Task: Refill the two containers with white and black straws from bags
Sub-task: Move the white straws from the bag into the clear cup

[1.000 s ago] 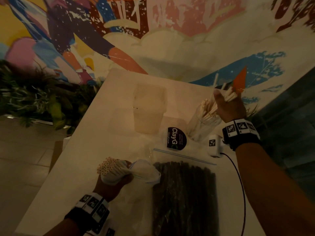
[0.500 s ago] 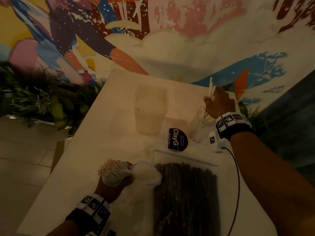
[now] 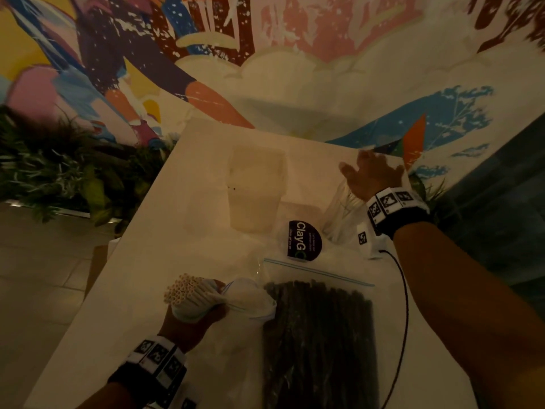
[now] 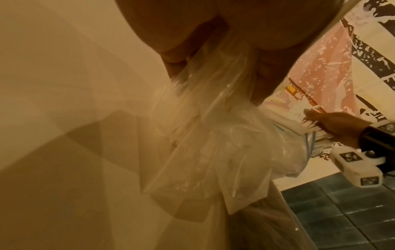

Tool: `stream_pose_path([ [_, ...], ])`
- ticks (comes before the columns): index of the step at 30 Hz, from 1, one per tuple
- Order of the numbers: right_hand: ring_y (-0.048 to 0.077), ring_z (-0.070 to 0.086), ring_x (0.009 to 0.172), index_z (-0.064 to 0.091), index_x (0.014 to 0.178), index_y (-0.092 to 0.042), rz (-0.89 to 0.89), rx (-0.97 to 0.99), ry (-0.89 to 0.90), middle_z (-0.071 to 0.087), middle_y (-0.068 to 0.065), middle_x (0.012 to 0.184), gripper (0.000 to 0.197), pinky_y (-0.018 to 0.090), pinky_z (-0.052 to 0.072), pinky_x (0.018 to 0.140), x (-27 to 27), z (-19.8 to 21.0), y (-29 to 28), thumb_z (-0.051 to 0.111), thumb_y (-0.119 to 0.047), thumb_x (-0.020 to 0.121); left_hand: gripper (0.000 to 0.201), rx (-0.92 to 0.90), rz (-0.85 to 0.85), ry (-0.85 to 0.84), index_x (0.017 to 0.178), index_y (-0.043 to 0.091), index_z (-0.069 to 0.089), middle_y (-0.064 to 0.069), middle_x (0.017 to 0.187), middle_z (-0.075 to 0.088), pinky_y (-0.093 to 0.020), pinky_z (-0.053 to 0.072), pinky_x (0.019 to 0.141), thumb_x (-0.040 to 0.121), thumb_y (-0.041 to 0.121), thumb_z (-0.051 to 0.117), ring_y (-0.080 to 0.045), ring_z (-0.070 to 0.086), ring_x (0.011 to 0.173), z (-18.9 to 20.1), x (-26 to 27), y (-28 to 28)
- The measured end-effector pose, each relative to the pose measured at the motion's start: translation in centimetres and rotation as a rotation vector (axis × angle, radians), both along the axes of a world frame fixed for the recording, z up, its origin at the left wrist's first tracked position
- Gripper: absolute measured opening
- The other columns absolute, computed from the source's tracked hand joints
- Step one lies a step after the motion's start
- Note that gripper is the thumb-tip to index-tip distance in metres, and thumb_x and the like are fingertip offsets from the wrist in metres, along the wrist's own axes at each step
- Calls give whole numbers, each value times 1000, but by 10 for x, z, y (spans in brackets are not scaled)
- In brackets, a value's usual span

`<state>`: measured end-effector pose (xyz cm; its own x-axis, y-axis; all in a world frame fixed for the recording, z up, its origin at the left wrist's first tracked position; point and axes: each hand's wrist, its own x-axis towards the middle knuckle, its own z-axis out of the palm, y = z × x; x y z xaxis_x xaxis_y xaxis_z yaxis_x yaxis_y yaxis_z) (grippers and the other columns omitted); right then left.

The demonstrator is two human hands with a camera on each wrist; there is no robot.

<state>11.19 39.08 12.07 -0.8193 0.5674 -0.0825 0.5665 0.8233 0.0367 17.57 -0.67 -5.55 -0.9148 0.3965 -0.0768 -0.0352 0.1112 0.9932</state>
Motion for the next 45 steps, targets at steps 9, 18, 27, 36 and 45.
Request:
stream_pose_path([
  [9,37,40,127,43,134,-17,-11,-47,145,43,14,141,47,54,36,100,14,-22,-3,33,-44,97,41,7,8,5,79,51,66,20,92,68,-21,55,74,44,67,77,0,64,80,2,0,1],
  [18,37,35,130,48,134,-21,-66,-50,72,40,15,142,57,51,30,107,22,-21,-3,31,-58,95,45,-63,43,1,84,57,63,25,94,66,-38,54,81,42,68,74,-1,62,87,6,2,1],
  [27,32,21,143,34,145,-20,85,-17,375,26,11,155,78,60,12,113,30,2,-50,44,-70,85,52,-94,48,-36,89,43,67,-8,98,67,-53,51,86,48,76,70,-30,62,95,4,4,-2],
  [36,7,35,134,26,148,-34,505,-1033,-61,36,-11,150,101,28,38,107,98,-57,-203,86,-27,67,36,-160,-20,-40,69,62,62,36,77,64,-9,49,72,39,81,64,15,59,77,34,7,5],
  [45,11,65,102,68,113,-20,436,-1128,332,70,-2,112,35,31,53,91,109,-82,-236,69,-35,82,45,-212,-77,21,83,63,60,38,89,61,-28,53,86,45,87,59,11,58,84,31,7,2],
])
